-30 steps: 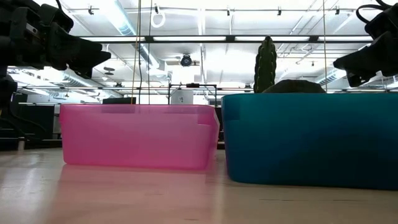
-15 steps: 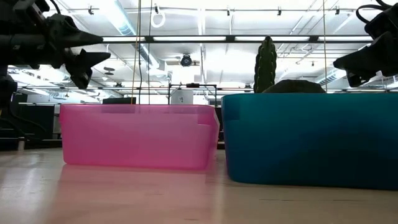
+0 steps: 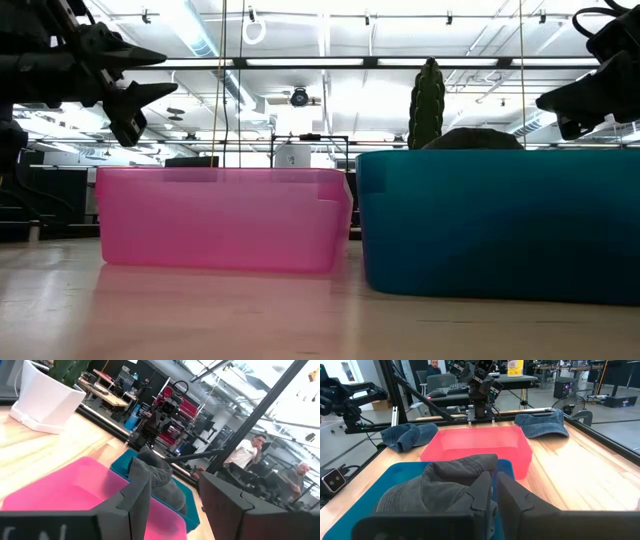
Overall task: Pick & Place hat
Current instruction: Put the top blue cap into the red bin
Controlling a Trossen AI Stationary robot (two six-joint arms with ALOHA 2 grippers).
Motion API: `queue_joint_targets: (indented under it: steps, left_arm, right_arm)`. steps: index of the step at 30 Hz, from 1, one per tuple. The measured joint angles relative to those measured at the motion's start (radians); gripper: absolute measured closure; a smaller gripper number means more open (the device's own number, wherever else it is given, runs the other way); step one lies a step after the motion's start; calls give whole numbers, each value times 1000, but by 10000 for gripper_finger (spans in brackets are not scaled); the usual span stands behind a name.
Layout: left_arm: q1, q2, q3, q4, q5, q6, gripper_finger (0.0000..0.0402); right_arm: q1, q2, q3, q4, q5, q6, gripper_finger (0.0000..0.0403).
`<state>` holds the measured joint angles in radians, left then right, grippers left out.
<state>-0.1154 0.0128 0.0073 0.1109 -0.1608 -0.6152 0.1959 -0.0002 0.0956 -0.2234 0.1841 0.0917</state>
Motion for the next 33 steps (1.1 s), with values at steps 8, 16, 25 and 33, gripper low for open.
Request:
queue_joint_targets:
  steps: [8, 16, 25, 33]
  left_arm:
    - [0, 0, 0, 91, 50, -38, 229]
    - [-25, 0, 0, 290, 161, -9, 229]
    - [-116, 0, 0, 411, 162, 114, 229]
    - [-179, 18, 43, 420, 244, 248, 229]
  right_arm:
    - [0, 0, 0, 0, 0, 0, 367]
    - [0, 0, 0, 0, 0, 0, 367]
    - [0, 0, 0, 0, 0, 0, 367]
    - [0, 0, 0, 0, 0, 0, 367]
